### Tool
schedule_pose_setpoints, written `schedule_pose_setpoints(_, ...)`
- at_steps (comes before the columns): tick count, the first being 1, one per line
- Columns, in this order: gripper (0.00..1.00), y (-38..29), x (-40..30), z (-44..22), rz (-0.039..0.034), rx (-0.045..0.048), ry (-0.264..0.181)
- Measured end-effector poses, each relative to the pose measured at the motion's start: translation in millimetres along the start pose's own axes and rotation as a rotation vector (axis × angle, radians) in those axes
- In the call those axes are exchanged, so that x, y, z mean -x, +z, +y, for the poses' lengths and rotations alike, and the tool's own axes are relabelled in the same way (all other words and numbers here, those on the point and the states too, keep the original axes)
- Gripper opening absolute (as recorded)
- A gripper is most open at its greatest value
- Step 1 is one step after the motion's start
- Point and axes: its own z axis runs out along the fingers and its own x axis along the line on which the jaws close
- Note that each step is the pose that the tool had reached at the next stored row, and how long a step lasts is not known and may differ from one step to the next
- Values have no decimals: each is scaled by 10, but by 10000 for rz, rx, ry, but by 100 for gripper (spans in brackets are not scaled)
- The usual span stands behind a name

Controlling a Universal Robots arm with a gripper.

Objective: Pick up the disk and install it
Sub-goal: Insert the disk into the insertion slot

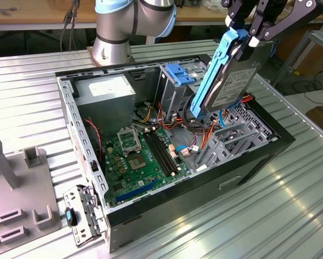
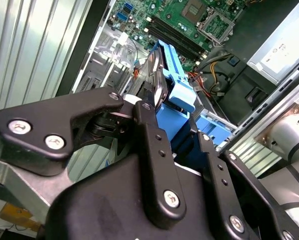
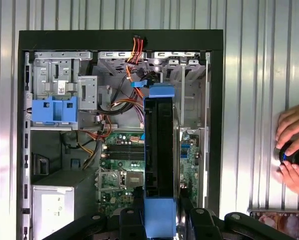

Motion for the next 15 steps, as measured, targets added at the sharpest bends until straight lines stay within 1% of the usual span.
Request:
schedule_pose_setpoints(1, 37, 2, 1, 1, 0, 18, 0)
schedule_pose_setpoints(4, 37, 6, 4, 4, 14, 171, -8)
schedule_pose_setpoints(5, 37, 9, 5, 5, 19, 260, -13)
schedule_pose_setpoints(6, 37, 15, 6, 11, 34, 290, -16)
schedule_pose_setpoints(7, 37, 29, 8, 34, 64, 292, -13)
schedule_pose_setpoints(8, 37, 48, 10, 76, 76, 289, -13)
schedule_pose_setpoints(10, 37, 71, 12, 130, 76, 287, -14)
schedule_pose_setpoints(13, 37, 115, 25, 152, 76, 287, -13)
schedule_pose_setpoints(15, 37, 150, 63, 156, 74, 287, -13)
